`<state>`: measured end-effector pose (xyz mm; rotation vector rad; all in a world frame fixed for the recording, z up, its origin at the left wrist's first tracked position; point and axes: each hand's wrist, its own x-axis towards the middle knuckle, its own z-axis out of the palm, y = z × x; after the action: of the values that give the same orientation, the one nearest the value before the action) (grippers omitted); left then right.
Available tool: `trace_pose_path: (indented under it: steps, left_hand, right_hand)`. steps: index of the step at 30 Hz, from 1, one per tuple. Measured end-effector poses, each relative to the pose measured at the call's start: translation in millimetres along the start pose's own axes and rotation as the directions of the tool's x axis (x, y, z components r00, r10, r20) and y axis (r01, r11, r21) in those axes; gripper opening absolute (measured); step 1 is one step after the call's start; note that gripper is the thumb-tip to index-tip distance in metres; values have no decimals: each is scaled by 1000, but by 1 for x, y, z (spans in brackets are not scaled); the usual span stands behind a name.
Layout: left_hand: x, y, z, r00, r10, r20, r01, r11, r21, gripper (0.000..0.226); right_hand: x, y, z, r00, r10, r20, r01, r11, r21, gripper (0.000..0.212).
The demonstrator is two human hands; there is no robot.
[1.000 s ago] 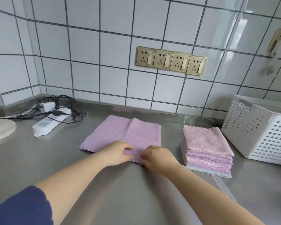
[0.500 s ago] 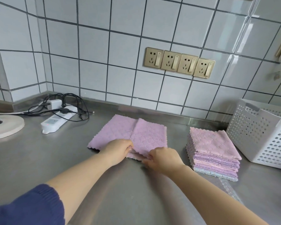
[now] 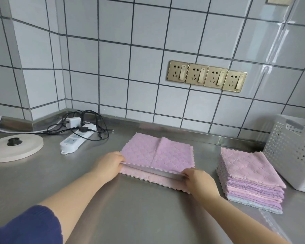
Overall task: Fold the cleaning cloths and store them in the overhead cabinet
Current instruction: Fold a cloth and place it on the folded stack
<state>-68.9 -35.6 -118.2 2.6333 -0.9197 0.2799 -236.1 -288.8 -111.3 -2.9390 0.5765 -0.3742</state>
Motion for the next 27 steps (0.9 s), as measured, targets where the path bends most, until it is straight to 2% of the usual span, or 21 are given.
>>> trace_pose_path:
  steps: [4, 8, 12, 16, 19, 22, 24, 25, 27]
  left_hand:
    - [11, -8, -20, 992, -79, -96, 61, 982, -180, 19]
    - [14, 7, -51, 978, -49, -201, -19, 947, -320, 16]
    - [3, 21, -78, 965, -25, -259, -76, 925, -373, 14]
    - [-23, 39, -98, 955, -3, -298, -131, 893, -430, 21]
    - [-50, 48, -109, 951, 29, -306, -182, 857, -482, 28]
    - [-86, 50, -105, 975, 40, -221, -162, 806, -569, 22]
    - [-111, 49, -97, 992, 76, -103, -124, 767, -629, 30]
    - [-121, 49, -92, 994, 108, -27, -100, 764, -637, 35]
    - [-140, 49, -85, 979, 159, 128, -52, 802, -595, 30]
  right_hand:
    - [13, -1, -24, 991, 111, -80, -82, 950, 303, 24]
    - [20, -1, -62, 965, 223, -138, -109, 820, 562, 18]
    - [6, 5, -88, 953, 255, -167, -70, 718, 693, 12]
    - [-24, 10, -105, 934, 297, -197, -29, 613, 789, 28]
    - [-53, 12, -115, 941, 274, -197, -16, 620, 784, 41]
    - [-91, 22, -111, 963, 252, -91, -69, 559, 826, 35]
    - [-119, 31, -103, 981, 191, 28, -127, 531, 838, 26]
    - [-132, 33, -99, 985, 146, 95, -160, 546, 822, 23]
    - [-155, 36, -95, 977, 83, 199, -209, 597, 775, 26]
